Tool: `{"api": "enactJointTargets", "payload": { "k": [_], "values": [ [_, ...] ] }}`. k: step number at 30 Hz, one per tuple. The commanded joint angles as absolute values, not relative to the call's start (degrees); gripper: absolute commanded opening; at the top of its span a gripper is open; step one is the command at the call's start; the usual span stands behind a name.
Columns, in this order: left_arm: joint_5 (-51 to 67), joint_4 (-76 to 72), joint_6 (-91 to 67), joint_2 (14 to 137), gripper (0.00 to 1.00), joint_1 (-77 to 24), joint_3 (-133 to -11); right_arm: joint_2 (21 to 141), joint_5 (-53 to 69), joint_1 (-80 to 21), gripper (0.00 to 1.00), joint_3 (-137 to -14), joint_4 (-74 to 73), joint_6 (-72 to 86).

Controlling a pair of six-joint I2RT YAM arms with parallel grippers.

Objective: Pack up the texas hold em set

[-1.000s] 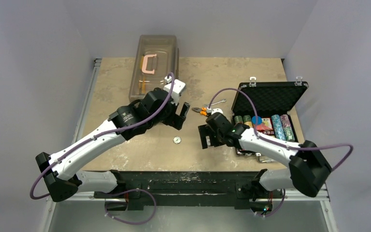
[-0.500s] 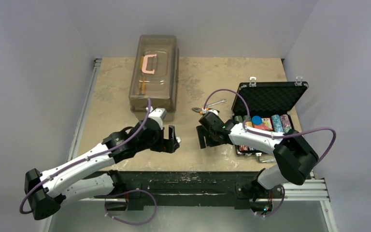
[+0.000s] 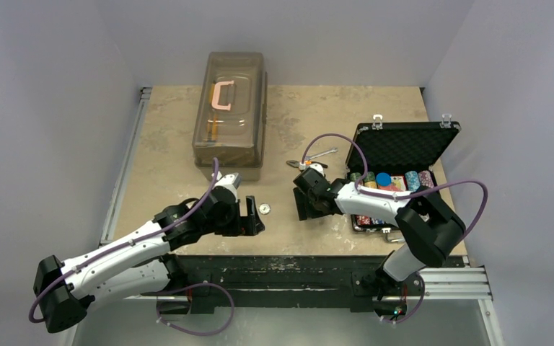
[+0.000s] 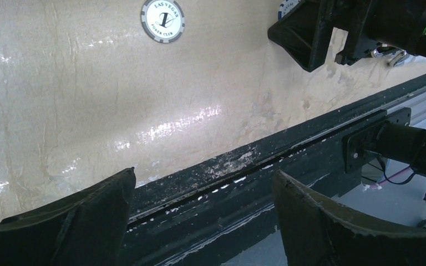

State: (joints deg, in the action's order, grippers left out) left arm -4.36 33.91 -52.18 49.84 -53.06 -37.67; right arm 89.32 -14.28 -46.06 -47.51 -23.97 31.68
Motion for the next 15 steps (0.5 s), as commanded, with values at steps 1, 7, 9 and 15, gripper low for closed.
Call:
{"api": "enactJointTargets", "payload": {
  "k": [1,7,9,15],
  "values": [
    [-3.32,30.98,-54.82,50.08,0.89,-53.4,-37.49,90.16,-16.73,-46.06,0.63,-48.26,-22.58,32.36],
    [-2.99,30.11,-55.58,49.75,0.89,-53.35,-36.03,90.53,-16.86,-46.06,0.61,-47.47,-20.57,32.38],
    [-2.99,29.81,-55.99,49.75,0.89,-53.35,-35.59,90.84,-16.79,-46.06,0.59,-47.37,-20.27,32.51],
    [-2.49,29.1,-56.86,49.75,0.89,-53.35,-34.81,90.87,-16.18,-46.08,0.52,-46.48,-20.02,32.65]
  ]
}}
